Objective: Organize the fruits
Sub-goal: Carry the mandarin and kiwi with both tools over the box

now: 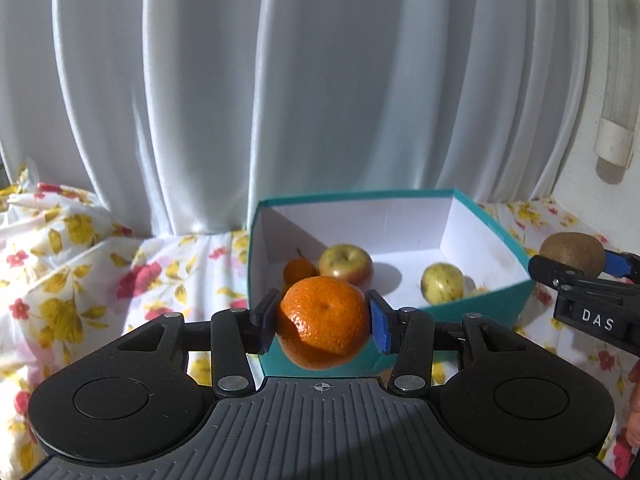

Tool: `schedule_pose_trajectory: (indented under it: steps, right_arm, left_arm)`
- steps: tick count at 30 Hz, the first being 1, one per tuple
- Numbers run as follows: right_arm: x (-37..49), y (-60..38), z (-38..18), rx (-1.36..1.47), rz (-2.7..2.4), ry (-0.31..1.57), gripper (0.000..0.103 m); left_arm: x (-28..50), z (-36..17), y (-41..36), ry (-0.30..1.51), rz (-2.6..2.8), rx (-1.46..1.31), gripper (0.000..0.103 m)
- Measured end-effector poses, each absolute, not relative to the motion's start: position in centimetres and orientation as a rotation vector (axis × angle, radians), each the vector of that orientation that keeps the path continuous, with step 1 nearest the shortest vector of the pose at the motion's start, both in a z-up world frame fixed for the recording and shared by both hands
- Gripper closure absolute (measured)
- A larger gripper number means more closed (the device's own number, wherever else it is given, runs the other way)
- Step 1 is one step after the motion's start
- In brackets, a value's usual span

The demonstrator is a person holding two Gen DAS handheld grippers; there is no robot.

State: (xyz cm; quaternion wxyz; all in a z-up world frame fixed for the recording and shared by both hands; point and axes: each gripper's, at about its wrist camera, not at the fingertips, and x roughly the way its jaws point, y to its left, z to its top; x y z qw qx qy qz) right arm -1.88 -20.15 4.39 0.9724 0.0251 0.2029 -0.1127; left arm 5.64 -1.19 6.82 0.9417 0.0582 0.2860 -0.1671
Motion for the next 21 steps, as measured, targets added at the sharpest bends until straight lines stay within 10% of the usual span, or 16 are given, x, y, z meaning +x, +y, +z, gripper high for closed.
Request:
schedule_pose_trajectory:
  steps: [21]
  right_arm:
    - [3.9, -20.6, 6.8, 0.049, -0.229, 0.355, 0.035]
  left_arm:
    - [12.2, 6.9, -2.8, 0.604, -0.267, 0.115, 0.053]
